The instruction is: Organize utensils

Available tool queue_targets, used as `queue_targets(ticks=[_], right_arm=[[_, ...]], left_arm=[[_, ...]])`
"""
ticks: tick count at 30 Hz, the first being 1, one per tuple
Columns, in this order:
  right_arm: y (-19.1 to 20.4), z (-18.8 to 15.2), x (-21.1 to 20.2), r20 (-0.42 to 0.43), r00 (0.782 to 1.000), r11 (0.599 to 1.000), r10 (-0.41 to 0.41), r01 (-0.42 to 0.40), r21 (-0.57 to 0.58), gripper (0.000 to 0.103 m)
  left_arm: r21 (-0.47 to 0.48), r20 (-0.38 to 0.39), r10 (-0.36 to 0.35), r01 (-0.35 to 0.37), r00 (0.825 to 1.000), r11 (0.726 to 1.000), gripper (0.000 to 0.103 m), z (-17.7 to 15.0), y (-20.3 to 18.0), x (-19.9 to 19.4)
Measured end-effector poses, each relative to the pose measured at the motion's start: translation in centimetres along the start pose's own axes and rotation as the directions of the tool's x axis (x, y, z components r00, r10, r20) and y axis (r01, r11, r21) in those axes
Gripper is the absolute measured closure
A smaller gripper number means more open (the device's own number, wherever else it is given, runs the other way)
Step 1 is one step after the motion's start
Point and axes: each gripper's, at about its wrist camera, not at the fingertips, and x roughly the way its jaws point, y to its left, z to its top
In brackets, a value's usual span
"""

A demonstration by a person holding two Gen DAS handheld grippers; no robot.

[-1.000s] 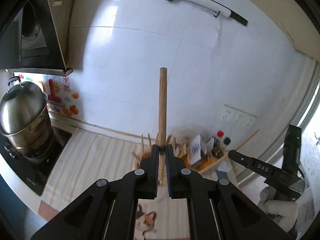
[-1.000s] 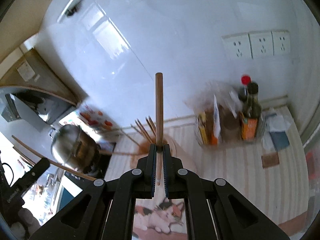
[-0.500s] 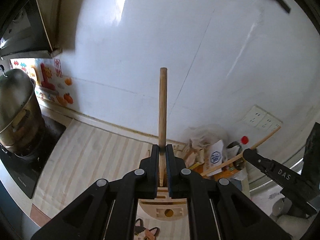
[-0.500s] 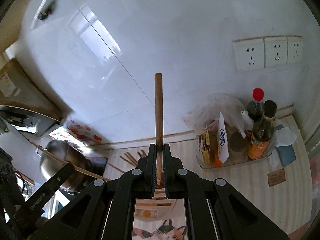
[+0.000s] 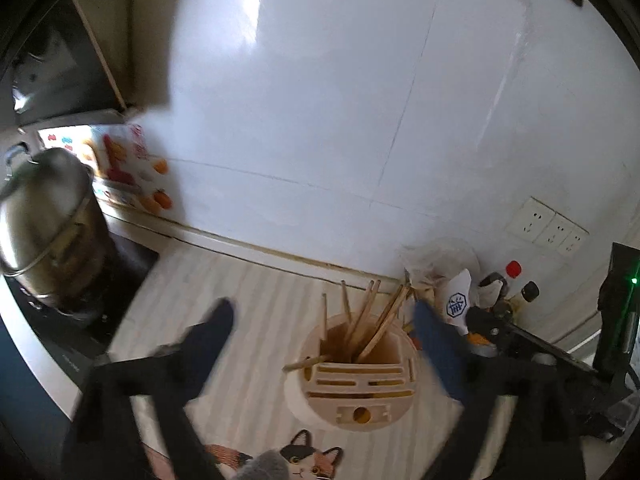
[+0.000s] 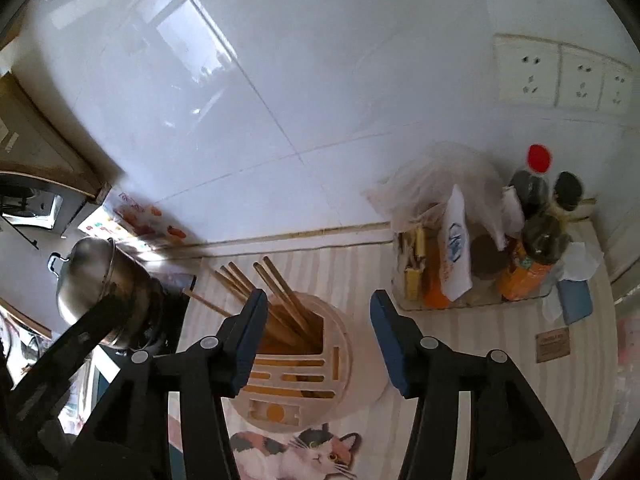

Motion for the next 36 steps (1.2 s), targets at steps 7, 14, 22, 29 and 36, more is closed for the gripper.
queue_targets(ticks=[7,14,22,29,36], right_arm=[[0.0,-3.5,-3.0,0.091,0.990,0.990,-0.112,0.120,-0.079,0.038],[1.8,-7.6,-3.8,0.151,0.967,0.952,-0.207,0.235,-0.196,0.003],[3.7,-11.2,-6.9,0.231,0.935,0.929,-0.268,0.314,-0.196,0.000],[6.6,-16.5,-13.4,0.334,0.886,0.912,-0.322,0.385,-0.142,0.000],[10.9,-23.3,-22.0,0.410,0.848,0.913,-0.338,0.401,-0.076,0.000]], left_arm=[[0.104,0.111,0.196,-0.208,0.974,0.973,0.000,-4.3,0.8,-2.0],[0.110,0.090,0.234,-0.243,0.968,0.964,0.000,-6.7,1.9,-0.8],[0.122,0.115,0.179,-0.192,0.977,0.974,0.000,-9.1,2.3,-4.6],[0.151,0.161,0.097,-0.122,0.982,0.981,0.000,-11.4,4.1,-11.8],[0.184,0.199,0.038,-0.076,0.979,0.980,0.000,-14.2,6.5,-20.5]])
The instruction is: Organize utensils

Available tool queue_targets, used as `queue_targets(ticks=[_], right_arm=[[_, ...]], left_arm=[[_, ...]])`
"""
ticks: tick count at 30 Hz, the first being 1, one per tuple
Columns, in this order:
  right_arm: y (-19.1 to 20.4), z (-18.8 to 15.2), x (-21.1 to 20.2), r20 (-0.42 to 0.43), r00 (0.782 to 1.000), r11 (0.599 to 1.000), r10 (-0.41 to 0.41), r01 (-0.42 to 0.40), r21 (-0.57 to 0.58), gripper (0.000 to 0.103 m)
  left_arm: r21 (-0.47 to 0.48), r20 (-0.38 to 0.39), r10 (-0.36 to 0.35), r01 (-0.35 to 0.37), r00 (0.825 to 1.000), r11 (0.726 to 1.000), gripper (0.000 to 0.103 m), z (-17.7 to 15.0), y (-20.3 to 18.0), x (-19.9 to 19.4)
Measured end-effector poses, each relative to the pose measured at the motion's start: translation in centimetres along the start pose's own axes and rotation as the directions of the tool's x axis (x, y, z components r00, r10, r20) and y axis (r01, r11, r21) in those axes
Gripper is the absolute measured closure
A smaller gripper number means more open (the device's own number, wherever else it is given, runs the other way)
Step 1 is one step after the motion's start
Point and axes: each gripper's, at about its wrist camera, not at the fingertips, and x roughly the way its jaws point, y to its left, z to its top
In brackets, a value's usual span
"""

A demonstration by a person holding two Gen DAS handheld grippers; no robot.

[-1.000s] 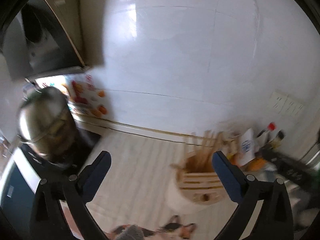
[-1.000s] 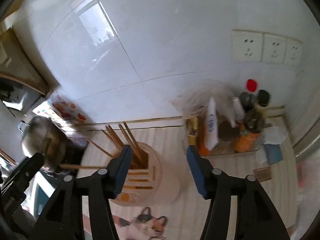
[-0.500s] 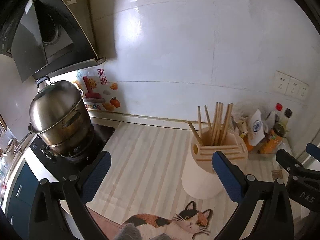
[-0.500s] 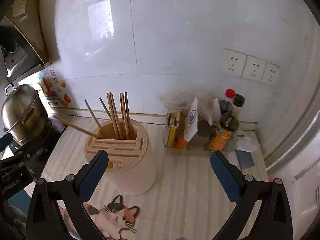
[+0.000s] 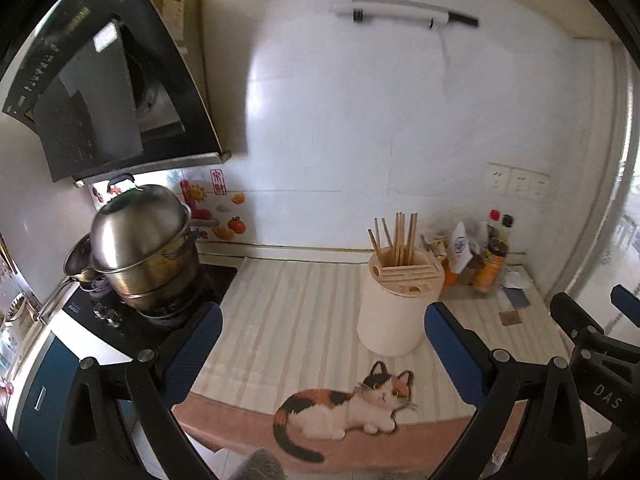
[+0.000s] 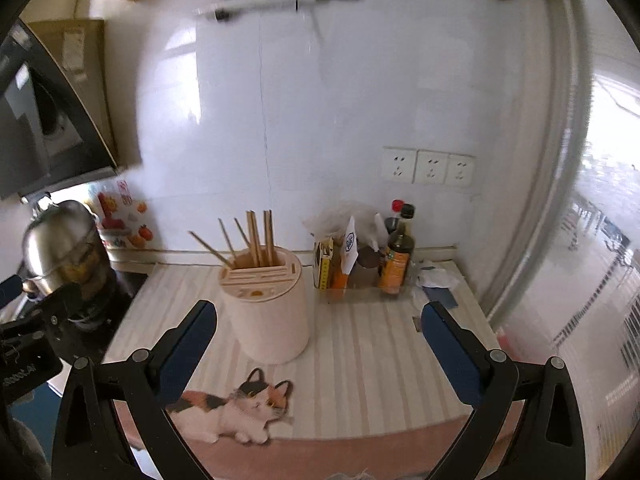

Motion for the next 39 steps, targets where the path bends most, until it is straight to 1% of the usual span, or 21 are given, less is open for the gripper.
queue_targets(ticks=[2,5,8,13,19,23,27,39], right_arm=[[0.4,-0.6,-3.6,0.019,1.000,1.000,-0.010,0.009,0.011,0.000],[0.7,-1.3,-7.5,0.024,1.000,0.999,-0.018,0.017,0.027,0.000],[0.8,-2.1,-11.1,0.036,0.999,0.999,-0.024,0.023,0.036,0.000],[0.6,-2.6,-14.5,0.061,0.997,0.999,-0.047,0.045,0.030,0.000],[0.5,-2.5,-15.7,0.063,0.997,0.999,-0.043,0.042,0.015,0.000],[0.0,-2.0,-15.6,0.054,0.998,0.999,-0.039,0.038,0.011,0.000],[-0.5,-1.8,-15.0,0.045,0.998,0.999,-0.035,0.035,0.010,0.000],[-1.0,-1.7,-14.5,0.044,0.999,0.999,-0.033,0.033,0.000,0.000]], left_arm=[[0.005,0.011,-0.019,0.019,1.000,1.000,0.000,-0.5,0.5,-2.4],[0.010,0.015,-0.035,0.035,0.999,0.999,0.000,-1.1,1.0,-5.0],[0.009,0.016,-0.047,0.047,0.999,0.999,0.000,-1.7,1.3,-6.6],[0.007,0.023,-0.049,0.049,0.999,0.999,0.000,-2.6,1.4,-8.5],[-0.001,0.003,-0.027,0.027,1.000,1.000,0.000,-2.7,1.0,-9.2],[0.003,-0.030,-0.004,0.004,1.000,1.000,0.000,-2.7,0.5,-9.4],[-0.011,-0.038,0.006,-0.006,0.999,1.000,0.000,-2.8,0.3,-9.5],[-0.030,-0.025,0.028,-0.028,0.999,0.999,0.000,-2.8,-0.1,-9.5]])
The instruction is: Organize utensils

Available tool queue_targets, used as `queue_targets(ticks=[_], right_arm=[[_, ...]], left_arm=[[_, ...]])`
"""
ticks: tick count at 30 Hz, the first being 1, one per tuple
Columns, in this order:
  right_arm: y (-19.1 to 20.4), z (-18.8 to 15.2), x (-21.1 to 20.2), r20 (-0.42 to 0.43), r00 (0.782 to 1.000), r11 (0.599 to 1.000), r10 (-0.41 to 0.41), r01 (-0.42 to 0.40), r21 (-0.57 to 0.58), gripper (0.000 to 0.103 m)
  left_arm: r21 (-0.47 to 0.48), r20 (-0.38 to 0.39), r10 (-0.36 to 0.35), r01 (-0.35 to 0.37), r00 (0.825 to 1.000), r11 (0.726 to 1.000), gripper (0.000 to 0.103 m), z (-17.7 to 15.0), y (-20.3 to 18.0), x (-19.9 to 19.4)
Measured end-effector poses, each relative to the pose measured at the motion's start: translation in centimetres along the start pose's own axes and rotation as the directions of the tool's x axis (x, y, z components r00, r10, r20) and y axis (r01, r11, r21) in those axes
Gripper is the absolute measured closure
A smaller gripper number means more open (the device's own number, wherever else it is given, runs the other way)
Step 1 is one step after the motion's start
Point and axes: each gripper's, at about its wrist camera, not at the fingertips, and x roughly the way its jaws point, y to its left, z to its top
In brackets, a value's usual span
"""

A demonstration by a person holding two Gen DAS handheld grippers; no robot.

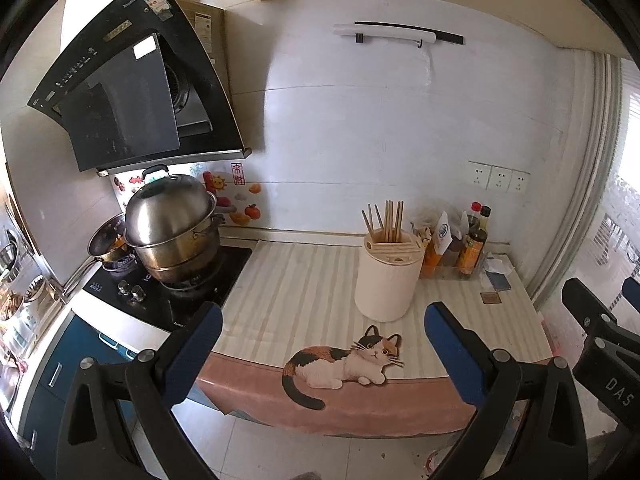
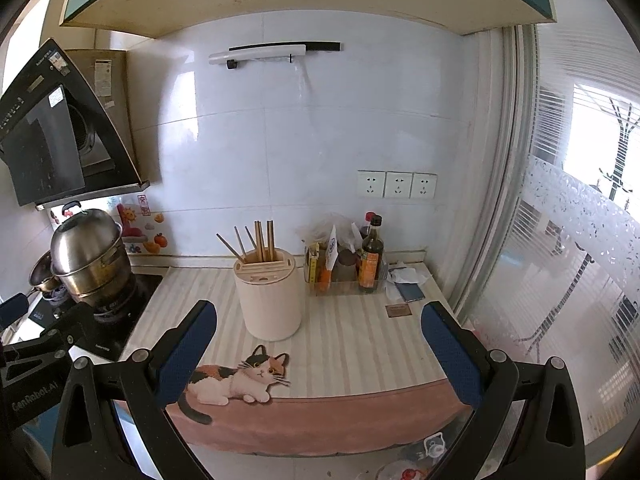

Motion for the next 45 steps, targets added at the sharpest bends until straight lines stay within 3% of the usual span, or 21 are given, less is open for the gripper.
queue_targets(ticks=[14,45], right_arm=[[0.3,0.3,1.3,-0.005,1.000,1.000,0.011,-0.011,-0.017,0.000],[0.5,0.3,1.1,0.002,1.000,0.999,0.026,-0.026,-0.025,0.000]], left_arm=[[0.003,0.013,0.038,-0.038,0.999,0.999,0.000,0.4,-0.2,0.6],[-0.001,0.017,0.027,-0.027,0.999,1.000,0.000,-0.2,-0.1,0.3]])
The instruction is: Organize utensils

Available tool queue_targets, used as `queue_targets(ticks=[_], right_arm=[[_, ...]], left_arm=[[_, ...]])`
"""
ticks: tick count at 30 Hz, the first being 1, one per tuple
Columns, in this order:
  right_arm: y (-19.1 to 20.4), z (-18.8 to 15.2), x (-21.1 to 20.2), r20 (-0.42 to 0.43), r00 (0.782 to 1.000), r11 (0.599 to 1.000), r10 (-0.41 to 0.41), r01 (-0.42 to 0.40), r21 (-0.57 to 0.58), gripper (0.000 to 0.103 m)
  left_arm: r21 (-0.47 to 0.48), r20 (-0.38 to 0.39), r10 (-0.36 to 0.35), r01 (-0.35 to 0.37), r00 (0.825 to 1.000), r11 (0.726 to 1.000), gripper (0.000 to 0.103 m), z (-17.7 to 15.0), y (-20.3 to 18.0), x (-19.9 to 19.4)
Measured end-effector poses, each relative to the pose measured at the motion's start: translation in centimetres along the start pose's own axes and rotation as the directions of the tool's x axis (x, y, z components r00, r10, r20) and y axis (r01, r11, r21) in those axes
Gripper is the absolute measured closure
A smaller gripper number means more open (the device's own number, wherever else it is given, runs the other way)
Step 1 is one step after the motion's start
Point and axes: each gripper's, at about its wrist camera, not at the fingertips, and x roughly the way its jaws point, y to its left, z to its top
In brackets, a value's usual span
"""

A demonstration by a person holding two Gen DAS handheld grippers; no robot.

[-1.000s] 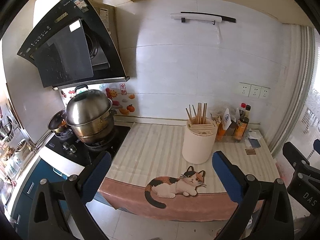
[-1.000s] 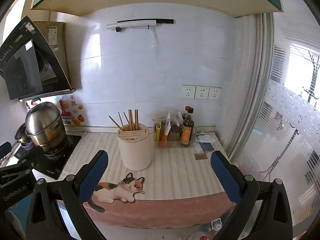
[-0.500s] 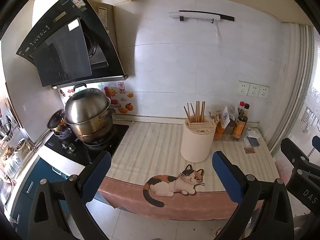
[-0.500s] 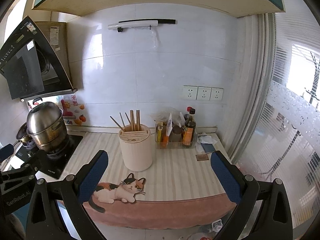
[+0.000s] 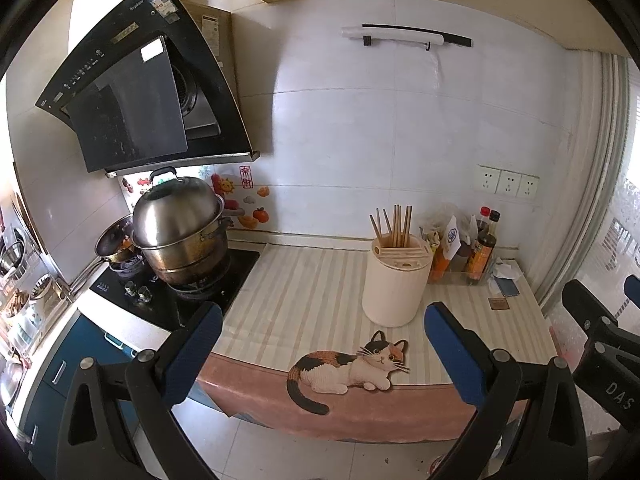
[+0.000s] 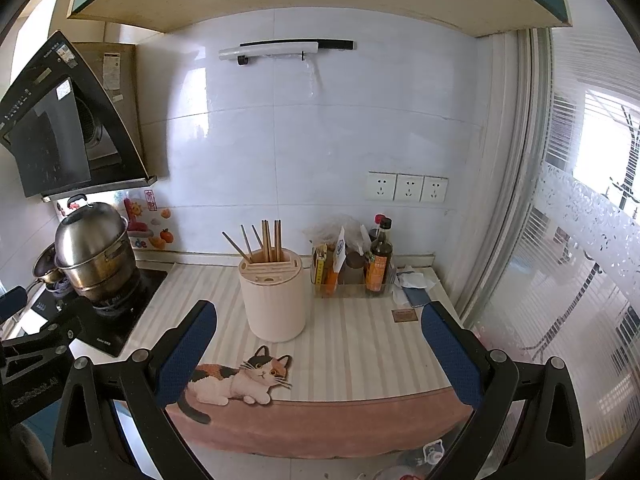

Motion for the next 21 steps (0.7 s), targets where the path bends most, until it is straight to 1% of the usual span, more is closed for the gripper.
queue_targets(ticks=[21], right_arm=[[-0.59,0.18,-0.44,0.013,1.000,1.000,-0.002,0.002,0.007,0.000]], left_arm=[[0.003,0.015,-0.003,0.003,1.000,1.000,0.000,0.45,-0.25,-0.57]])
